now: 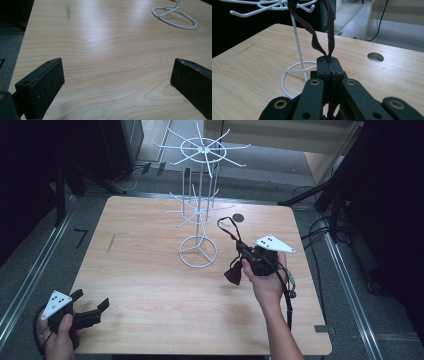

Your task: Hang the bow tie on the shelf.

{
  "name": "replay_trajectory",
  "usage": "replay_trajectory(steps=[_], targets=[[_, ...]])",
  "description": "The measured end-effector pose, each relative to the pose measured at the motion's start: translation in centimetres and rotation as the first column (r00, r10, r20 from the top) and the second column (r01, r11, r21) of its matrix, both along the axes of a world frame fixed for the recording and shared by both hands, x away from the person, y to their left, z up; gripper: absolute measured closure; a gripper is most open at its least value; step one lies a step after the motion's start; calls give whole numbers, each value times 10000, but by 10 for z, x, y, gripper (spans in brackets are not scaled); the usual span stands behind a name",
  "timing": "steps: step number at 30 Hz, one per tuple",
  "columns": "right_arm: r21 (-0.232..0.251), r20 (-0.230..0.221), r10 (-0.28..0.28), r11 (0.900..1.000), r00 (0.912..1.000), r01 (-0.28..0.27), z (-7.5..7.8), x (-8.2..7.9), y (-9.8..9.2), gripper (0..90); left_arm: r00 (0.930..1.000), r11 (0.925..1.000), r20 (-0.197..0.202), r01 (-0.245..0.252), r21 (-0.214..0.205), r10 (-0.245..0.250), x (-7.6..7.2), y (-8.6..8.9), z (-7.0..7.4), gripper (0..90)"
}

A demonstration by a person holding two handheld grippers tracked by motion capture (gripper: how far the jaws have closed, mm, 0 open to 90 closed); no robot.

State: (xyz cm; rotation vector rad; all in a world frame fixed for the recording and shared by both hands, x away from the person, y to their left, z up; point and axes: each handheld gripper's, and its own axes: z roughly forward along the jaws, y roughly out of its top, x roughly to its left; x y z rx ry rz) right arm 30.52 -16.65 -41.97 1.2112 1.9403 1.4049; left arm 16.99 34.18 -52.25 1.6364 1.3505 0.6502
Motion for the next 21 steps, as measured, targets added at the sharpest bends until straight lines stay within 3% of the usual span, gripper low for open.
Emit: replay_trajectory(steps=[14,21], targets=[[333,-216,122,9994,9997,-115,-8,14,16,900,10000,10000,20,3,4,-3,0,0,0,0],[257,-412,70,9997,9991,-60,-15,23,24,900,10000,10000,17,4,10,-4,0,0,0,0]])
